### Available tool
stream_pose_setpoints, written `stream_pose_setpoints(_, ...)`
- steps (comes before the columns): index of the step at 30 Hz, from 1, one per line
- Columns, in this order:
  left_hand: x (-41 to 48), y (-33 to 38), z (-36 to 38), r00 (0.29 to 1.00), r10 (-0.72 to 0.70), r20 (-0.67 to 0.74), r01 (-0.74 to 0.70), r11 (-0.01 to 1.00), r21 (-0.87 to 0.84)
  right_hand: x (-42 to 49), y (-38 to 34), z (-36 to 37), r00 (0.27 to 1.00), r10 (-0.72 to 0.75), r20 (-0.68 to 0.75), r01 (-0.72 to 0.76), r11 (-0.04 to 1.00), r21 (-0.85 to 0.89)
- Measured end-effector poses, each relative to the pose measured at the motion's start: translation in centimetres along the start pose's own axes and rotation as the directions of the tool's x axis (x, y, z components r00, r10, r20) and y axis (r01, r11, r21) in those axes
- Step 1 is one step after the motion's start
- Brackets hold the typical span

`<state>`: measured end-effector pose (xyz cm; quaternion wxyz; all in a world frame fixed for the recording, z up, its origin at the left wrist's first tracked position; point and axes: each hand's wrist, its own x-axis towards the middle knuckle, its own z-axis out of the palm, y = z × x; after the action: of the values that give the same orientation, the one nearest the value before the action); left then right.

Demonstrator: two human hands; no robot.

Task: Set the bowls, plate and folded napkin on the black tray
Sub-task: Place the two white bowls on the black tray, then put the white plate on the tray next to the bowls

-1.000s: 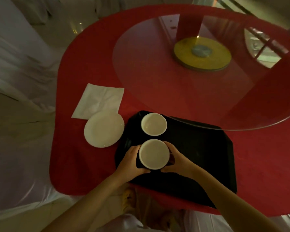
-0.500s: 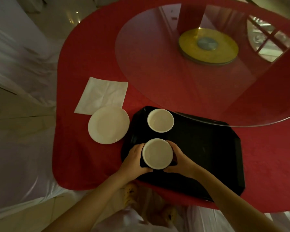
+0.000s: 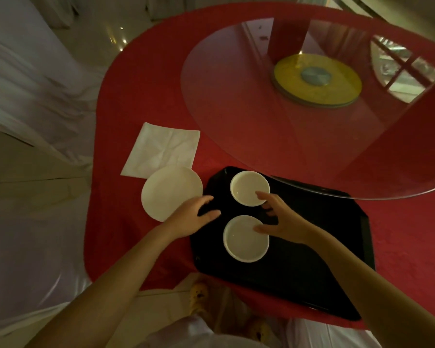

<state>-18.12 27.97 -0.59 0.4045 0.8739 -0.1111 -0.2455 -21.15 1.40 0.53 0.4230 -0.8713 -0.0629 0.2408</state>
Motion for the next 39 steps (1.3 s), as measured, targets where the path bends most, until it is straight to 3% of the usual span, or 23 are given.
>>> stream_pose_setpoints(3, 1.2, -0.7, -2.2, 0.987, -0.036, -0.157, 0.042, 0.998, 0.04, 2.1, -2.2, -0.2, 0.993, -0.086, -0.075, 0.077, 0.99, -0.119)
stream_pose_setpoints(7, 2.1, -1.7, -5.2, 0.971, -0.034, -0.235, 0.053, 0.996, 0.077, 5.9, -4.9, 0.1, 0.993, -0.092, -0.077, 0.064, 0.951, -0.303)
stream_pose_setpoints(10, 2.3, -2.6, -7.6, 0.957, -0.051, -0.287, 0.082, 0.992, 0.095, 8.4, -6.9, 0.4, 0.993, -0.112, -0.036, 0.083, 0.878, -0.471)
stream_pose_setpoints(15, 2.4, -4.8, -11.0, 0.939, -0.108, -0.325, 0.157, 0.979, 0.128, 12.5, -10.1, 1.4, 0.995, -0.065, 0.073, 0.095, 0.823, -0.56)
stream_pose_setpoints(26, 2.7, -10.8, -12.0, 0.889, -0.36, -0.284, 0.408, 0.903, 0.133, 18.8, -11.3, 5.4, 0.989, 0.049, 0.141, 0.053, 0.767, -0.639)
stream_pose_setpoints(30, 3.1, -11.7, -10.9, 0.863, -0.446, -0.236, 0.457, 0.889, -0.007, 20.2, -10.8, 6.0, 0.985, 0.116, 0.127, -0.017, 0.8, -0.599)
stream_pose_setpoints(34, 4.0, -12.2, -9.8, 0.857, -0.435, -0.276, 0.469, 0.881, 0.065, 20.9, -10.0, 6.6, 0.977, 0.157, 0.147, -0.047, 0.822, -0.567)
stream_pose_setpoints(39, 3.8, -11.2, -8.3, 0.852, -0.405, -0.332, 0.44, 0.897, 0.034, 20.4, -9.0, 6.6, 0.988, 0.127, 0.093, -0.064, 0.863, -0.501)
